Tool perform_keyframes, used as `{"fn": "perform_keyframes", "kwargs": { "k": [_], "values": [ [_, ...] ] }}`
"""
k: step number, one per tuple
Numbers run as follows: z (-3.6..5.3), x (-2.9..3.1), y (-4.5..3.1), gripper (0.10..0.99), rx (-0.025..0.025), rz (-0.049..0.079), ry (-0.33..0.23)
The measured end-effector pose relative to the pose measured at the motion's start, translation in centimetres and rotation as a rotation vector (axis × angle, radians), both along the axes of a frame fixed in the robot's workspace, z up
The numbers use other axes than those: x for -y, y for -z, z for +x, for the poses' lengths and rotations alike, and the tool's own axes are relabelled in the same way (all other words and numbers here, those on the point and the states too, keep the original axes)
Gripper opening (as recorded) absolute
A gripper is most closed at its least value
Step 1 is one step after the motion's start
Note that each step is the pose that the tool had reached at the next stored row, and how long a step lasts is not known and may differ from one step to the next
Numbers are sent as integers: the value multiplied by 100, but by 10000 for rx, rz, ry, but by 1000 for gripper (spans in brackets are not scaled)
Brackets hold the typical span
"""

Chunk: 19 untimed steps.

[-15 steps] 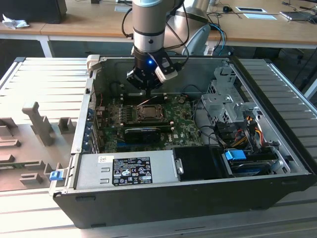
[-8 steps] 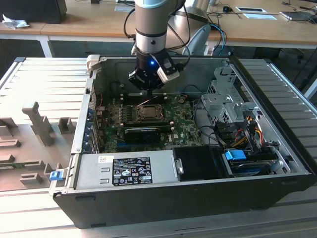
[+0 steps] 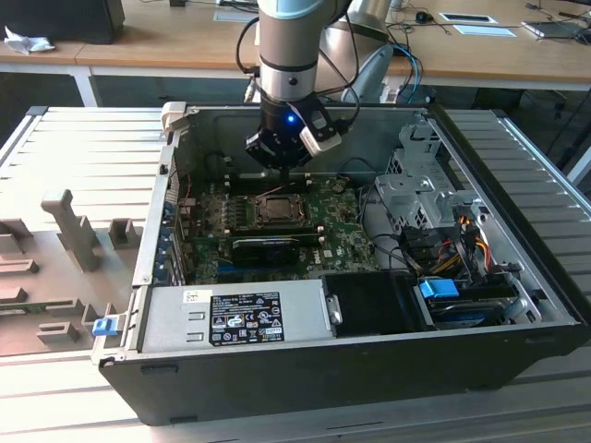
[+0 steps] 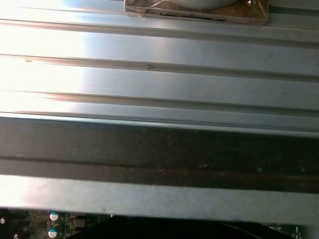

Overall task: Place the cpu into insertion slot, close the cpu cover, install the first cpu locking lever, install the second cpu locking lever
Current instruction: 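Install the first cpu locking lever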

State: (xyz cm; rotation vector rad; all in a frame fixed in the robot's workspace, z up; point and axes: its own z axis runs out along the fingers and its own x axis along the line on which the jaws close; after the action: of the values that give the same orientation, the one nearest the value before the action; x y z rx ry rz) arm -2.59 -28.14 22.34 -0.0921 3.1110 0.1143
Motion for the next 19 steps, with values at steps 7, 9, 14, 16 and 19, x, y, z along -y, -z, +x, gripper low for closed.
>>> {"fn": "perform_keyframes", "kwargs": {
  "k": [7, 9, 14, 16, 19],
  "values": [
    [23, 0, 76, 106, -1, -4, -2],
    [27, 0, 98, 106, 0, -6, -2],
    [43, 0, 145, 106, 0, -50, -1],
    [46, 0, 157, 106, 0, -84, -1],
    [59, 1, 172, 106, -1, -123, -2]
  ]
}}
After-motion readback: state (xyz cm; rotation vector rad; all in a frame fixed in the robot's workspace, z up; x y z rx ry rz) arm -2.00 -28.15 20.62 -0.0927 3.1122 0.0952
